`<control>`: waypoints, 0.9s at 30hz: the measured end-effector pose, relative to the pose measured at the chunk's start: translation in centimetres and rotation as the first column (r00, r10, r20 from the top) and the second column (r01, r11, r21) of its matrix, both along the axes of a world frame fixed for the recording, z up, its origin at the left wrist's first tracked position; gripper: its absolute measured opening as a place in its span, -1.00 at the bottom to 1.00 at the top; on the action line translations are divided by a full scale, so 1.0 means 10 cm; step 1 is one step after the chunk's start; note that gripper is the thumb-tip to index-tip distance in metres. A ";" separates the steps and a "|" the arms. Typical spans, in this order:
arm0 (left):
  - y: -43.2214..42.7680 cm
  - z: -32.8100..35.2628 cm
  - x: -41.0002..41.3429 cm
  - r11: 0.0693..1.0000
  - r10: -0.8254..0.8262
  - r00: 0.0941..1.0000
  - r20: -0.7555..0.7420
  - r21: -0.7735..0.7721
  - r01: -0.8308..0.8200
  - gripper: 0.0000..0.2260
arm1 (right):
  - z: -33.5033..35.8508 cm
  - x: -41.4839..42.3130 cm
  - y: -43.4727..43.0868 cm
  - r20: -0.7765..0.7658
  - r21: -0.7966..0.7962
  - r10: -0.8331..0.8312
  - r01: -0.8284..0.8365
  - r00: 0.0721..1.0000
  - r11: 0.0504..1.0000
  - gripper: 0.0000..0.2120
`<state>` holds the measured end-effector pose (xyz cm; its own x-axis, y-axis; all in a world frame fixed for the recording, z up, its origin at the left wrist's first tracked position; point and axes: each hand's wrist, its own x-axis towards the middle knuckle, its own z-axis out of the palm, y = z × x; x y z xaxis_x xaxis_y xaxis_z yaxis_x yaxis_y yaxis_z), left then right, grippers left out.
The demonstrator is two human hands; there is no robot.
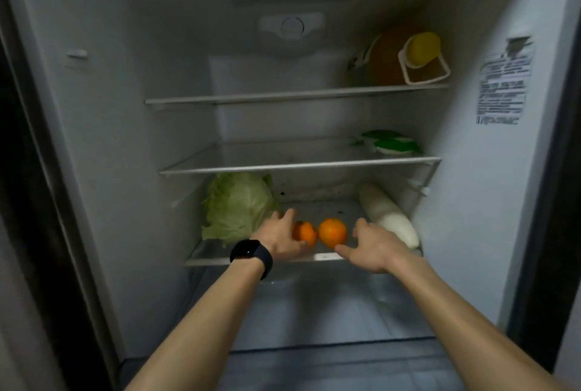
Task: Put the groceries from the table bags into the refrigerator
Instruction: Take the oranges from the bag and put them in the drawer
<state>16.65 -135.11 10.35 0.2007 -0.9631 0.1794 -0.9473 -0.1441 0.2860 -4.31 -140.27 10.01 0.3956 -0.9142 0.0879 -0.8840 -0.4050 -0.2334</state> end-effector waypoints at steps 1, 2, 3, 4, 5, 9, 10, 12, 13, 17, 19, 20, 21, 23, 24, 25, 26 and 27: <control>-0.07 -0.04 0.04 1.000 -0.003 0.999 -0.047 0.004 0.003 -0.22 | 0.01 0.03 -0.01 0.028 -0.014 -0.008 0.009 1.000 1.000 -0.16; -0.13 -0.08 0.06 1.000 -0.015 0.996 -0.087 0.005 0.016 -0.21 | 0.02 0.06 -0.03 0.041 -0.012 -0.013 0.013 0.999 1.000 -0.10; -0.17 -0.13 0.08 0.999 -0.034 0.992 -0.124 -0.009 0.033 -0.23 | 0.01 0.09 -0.05 0.047 -0.002 -0.011 0.011 0.999 1.000 -0.06; -0.19 -0.18 0.09 0.998 -0.049 0.986 -0.160 -0.039 0.043 -0.25 | 0.00 0.13 -0.07 0.051 0.016 -0.007 0.006 0.999 1.000 -0.04; -0.20 -0.24 0.09 0.996 -0.059 0.978 -0.198 -0.083 0.043 -0.28 | -0.03 0.16 -0.10 0.055 0.031 -0.005 0.003 0.998 1.000 -0.03; -0.19 -0.35 0.09 0.979 -0.047 0.978 -0.205 -0.203 0.004 -0.31 | -0.15 0.23 -0.16 0.083 -0.050 0.000 0.004 0.997 0.999 -0.17; -0.18 -0.36 0.09 0.974 -0.032 0.984 -0.175 -0.225 -0.009 -0.32 | -0.16 0.23 -0.15 0.121 -0.080 0.002 0.007 0.993 0.997 -0.24; -0.13 -0.36 0.06 0.965 -0.015 0.990 -0.141 -0.260 -0.022 -0.33 | -0.17 0.23 -0.09 0.171 -0.139 -0.003 0.028 0.985 0.990 -0.33; -0.10 -0.37 0.05 0.963 -0.010 0.992 -0.127 -0.270 -0.025 -0.34 | -0.19 0.22 -0.05 0.185 -0.172 -0.009 0.041 0.983 0.984 -0.35; 0.08 -0.35 0.02 0.956 0.030 0.998 -0.062 -0.291 -0.046 -0.34 | -0.25 0.17 0.21 0.282 -0.250 0.000 0.073 0.959 0.966 -0.38; 0.19 -0.33 0.01 0.955 0.042 0.999 -0.023 -0.291 -0.047 -0.33 | -0.27 0.16 0.34 0.305 -0.237 0.000 0.076 0.952 0.968 -0.39; 0.26 -0.33 0.01 0.958 0.045 0.999 -0.012 -0.283 -0.046 -0.33 | -0.27 0.17 0.40 0.313 -0.218 0.000 0.071 0.950 0.973 -0.39; 0.33 -0.32 0.02 0.961 0.048 0.999 -0.009 -0.274 -0.048 -0.33 | -0.28 0.18 0.45 0.314 -0.203 0.006 0.061 0.949 0.977 -0.39; 0.51 -0.32 0.05 0.966 0.053 0.999 -0.013 -0.253 -0.054 -0.35 | -0.30 0.19 0.55 0.295 -0.183 0.042 0.014 0.955 0.983 -0.40; 0.61 -0.32 0.07 0.969 0.055 0.998 -0.017 -0.240 -0.057 -0.37 | -0.31 0.20 0.59 0.289 -0.160 0.067 -0.021 0.955 0.987 -0.41; 0.71 -0.32 0.11 0.973 0.060 0.998 -0.025 -0.220 -0.064 -0.38 | -0.31 0.21 0.63 0.284 -0.122 0.098 -0.065 0.954 0.990 -0.42; 0.81 -0.32 0.15 0.981 0.065 0.997 -0.048 -0.182 -0.073 -0.39 | -0.30 0.22 0.67 0.270 -0.074 0.133 -0.117 0.954 0.990 -0.41; 0.90 -0.32 0.21 0.989 0.067 0.994 -0.085 -0.127 -0.077 -0.39 | -0.30 0.23 0.70 0.239 -0.029 0.172 -0.170 0.956 0.985 -0.40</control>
<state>18.72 -126.09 7.12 0.2875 -0.9151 0.2826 -0.9090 -0.1678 0.3814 -2.00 -133.32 7.01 0.5121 -0.8337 0.2066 -0.7198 -0.5478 -0.4263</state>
